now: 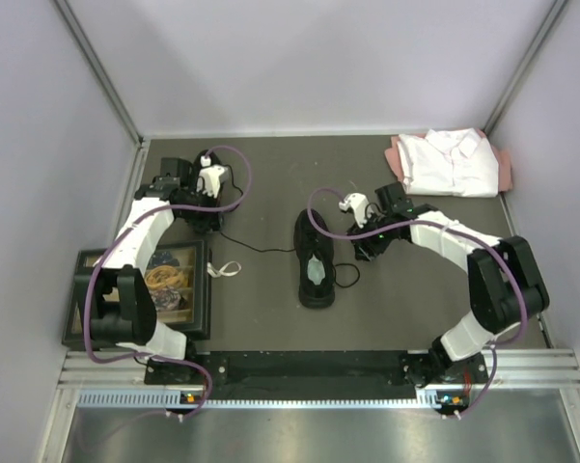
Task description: Tie the shoes
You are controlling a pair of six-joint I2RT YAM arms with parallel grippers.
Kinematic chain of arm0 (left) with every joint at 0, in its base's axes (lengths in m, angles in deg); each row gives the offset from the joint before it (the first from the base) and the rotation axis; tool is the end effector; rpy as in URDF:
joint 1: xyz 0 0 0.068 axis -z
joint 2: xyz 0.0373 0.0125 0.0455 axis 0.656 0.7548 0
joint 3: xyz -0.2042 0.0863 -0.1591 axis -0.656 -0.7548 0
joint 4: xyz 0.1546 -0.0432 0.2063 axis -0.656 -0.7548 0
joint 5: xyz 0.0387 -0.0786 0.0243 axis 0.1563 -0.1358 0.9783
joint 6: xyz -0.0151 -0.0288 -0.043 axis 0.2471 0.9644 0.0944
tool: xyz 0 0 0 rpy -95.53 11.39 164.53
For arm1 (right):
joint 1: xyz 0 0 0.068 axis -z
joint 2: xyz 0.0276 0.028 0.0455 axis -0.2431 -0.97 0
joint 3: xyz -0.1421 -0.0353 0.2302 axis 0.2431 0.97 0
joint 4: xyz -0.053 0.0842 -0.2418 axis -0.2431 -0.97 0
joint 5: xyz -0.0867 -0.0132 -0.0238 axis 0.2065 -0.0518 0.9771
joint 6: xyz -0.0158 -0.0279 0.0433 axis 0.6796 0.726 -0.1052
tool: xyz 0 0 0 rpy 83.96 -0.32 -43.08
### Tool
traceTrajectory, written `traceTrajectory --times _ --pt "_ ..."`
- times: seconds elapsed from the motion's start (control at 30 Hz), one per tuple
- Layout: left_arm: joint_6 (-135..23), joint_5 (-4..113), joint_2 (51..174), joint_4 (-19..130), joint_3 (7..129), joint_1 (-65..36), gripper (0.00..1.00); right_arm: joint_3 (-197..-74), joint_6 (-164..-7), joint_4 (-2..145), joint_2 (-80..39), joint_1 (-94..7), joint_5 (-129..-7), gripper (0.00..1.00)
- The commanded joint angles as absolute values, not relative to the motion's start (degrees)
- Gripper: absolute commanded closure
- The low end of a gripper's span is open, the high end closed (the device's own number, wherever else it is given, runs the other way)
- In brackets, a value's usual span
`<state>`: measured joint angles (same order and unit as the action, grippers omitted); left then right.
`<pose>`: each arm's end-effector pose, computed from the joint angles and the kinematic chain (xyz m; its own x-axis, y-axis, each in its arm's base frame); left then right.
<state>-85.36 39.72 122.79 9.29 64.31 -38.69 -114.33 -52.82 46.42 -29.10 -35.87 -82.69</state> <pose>0.3027 -0.0262 0.2676 -0.7667 0.3071 -0.5637 0.4788 0.8585 -0.1835 0.2794 0.1263 0.1926 -0.4991 -0.6385 -0.5858 -0.8200 0.5666 0.0810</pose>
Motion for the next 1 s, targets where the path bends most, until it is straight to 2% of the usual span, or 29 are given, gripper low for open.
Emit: traceTrajectory --times 0.0,0.23,0.43,0.5,0.53,0.57,0.77,0.97 --pt "-84.2 37.9 123.3 10.4 67.0 -38.7 1.00 -115.4 -53.5 49.9 -32.0 -40.1 -78.4 0.47" --pt "-83.3 36.7 124.3 10.8 67.4 -38.7 1.00 -113.0 -53.7 52.6 -34.7 -45.0 -72.0 0.53" --pt "-83.0 36.4 124.9 11.0 68.2 -38.7 1.00 -111.2 -53.0 51.9 -37.3 -46.9 -65.8 0.69" --pt "-82.7 36.3 125.2 10.9 68.3 -38.7 1.00 -110.9 -52.4 50.8 -37.2 -47.0 -65.4 0.81" --pt "-82.7 36.2 125.4 11.0 68.5 -38.7 1.00 -110.5 -52.0 49.6 -36.9 -47.0 -65.3 0.96" --pt "-82.5 36.0 125.6 10.9 68.7 -38.7 1.00 -110.2 -51.9 49.0 -36.4 -46.9 -64.8 1.00" --pt "-82.5 36.7 124.9 10.6 69.4 -38.7 1.00 -111.7 -54.2 42.3 -26.2 -41.0 -65.0 1.00" --pt "-82.5 45.8 124.9 9.9 70.0 -39.9 1.00 -115.1 -53.3 39.6 -19.9 -29.9 -65.2 1.00"
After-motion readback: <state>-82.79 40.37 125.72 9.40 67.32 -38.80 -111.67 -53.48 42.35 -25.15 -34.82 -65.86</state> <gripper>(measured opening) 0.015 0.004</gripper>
